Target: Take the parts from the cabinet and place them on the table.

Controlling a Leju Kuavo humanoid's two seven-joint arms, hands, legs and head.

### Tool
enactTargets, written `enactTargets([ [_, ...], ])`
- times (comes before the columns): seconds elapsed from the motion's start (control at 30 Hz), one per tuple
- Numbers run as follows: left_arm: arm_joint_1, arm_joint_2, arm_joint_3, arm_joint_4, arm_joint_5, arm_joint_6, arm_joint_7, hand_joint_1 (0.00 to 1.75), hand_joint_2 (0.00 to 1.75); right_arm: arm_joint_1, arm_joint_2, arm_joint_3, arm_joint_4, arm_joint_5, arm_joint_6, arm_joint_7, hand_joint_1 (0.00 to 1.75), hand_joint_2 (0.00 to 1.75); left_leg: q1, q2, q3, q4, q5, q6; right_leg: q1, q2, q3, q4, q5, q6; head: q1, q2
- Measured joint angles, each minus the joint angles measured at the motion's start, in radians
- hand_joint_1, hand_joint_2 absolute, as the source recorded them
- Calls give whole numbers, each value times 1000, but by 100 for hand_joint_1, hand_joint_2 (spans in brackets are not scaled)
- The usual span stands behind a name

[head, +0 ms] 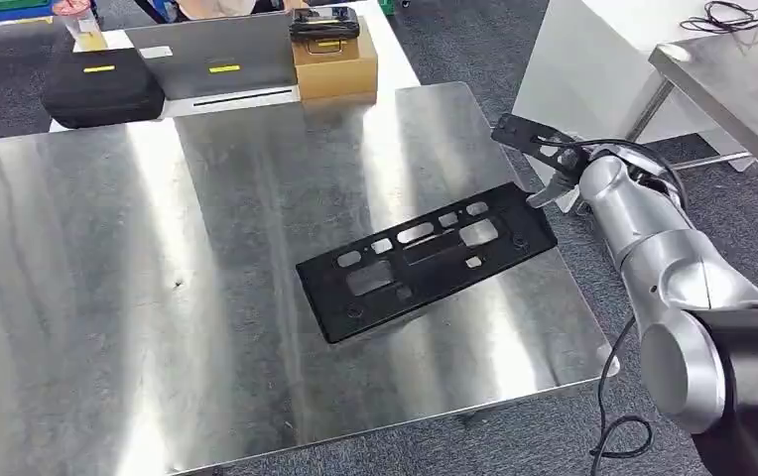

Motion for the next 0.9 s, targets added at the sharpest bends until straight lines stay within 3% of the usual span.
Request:
enactTargets([
  [0.37, 0, -1, 0, 0, -15, -2, 4, 0, 0, -3, -19, -20, 0, 19, 32, -12, 0, 175, 0, 0, 2, 0, 0, 0, 0, 0, 2, 0, 0, 0, 0, 0],
  [0.5, -1, -2, 0, 0, -16, -5, 7, 0, 0, -12, -34, -19, -1, 64, 25, 14, 0, 175, 0, 0, 3, 0, 0, 0, 0, 0, 3, 0, 0, 0, 0, 0],
  [0.53, -1, -2, 0, 0, -16, -5, 8, 0, 0, -19, -42, -19, -1, 87, 12, 20, 0, 0, 0, 0, 3, 0, 0, 0, 0, 0, 3, 0, 0, 0, 0, 0],
  [0.77, -3, -11, 16, 0, 5, -5, -2, 0, 0, -84, -129, 11, -18, 206, -83, 9, 0, 0, -1, 0, 3, 0, 0, 0, -1, 0, 3, 0, 0, 0, 0, 0],
  [0.9, -2, -16, 36, 0, 30, 12, -7, 0, 0, -87, -185, 23, -29, 228, -192, -13, 0, 0, -1, 0, 3, 0, 0, 1, -1, 0, 3, 0, 0, 0, 0, 0],
])
